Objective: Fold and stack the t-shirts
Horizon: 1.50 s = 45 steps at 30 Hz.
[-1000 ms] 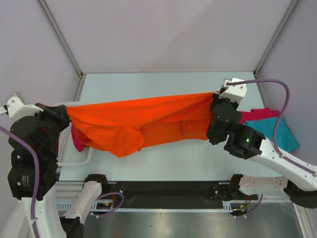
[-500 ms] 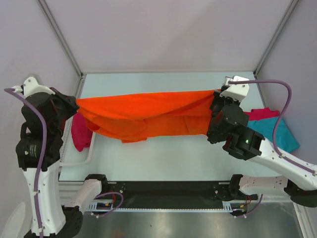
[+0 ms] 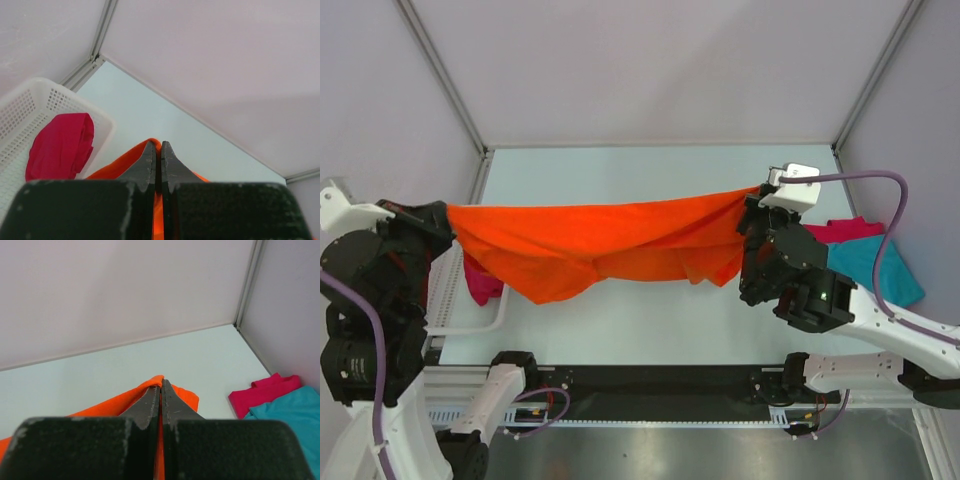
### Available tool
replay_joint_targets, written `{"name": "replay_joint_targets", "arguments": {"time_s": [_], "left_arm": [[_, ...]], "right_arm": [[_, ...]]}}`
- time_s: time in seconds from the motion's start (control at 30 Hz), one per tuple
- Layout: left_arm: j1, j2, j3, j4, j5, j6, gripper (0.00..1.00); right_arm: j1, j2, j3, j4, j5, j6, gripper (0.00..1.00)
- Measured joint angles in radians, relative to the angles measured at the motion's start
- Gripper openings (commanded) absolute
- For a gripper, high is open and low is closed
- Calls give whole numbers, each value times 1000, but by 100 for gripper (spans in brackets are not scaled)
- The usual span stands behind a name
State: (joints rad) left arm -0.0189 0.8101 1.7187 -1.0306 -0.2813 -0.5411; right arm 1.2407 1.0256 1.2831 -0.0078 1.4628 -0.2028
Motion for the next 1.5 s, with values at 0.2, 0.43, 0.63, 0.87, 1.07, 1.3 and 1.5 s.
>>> {"name": "replay_joint_targets", "arguments": {"time_s": [0.2,0.43,0.63,0.87,1.07,1.3,1.5], "left_arm": [[0,-63,14,-5,-57,-1,0],[0,-63,8,2,-67,-3,0],[0,-25,-96,67,-26,-9,0],[0,247,-383,264,86,-35,0],[2,659,-395,380,129,-57,0],[3,958,-266,441,128,-80,0],[4,1134,-61,439,111,-76,0]], "right_arm": [[12,-19,0,0,0,9,0],[-34,-15,0,0,0,10,0],[-145,36,10,-69,-6,56,0],[-649,247,110,-536,-444,532,0],[-754,470,80,-563,-682,617,0],[-836,819,180,-524,-803,637,0],[-832,946,343,-516,-817,620,0]]}}
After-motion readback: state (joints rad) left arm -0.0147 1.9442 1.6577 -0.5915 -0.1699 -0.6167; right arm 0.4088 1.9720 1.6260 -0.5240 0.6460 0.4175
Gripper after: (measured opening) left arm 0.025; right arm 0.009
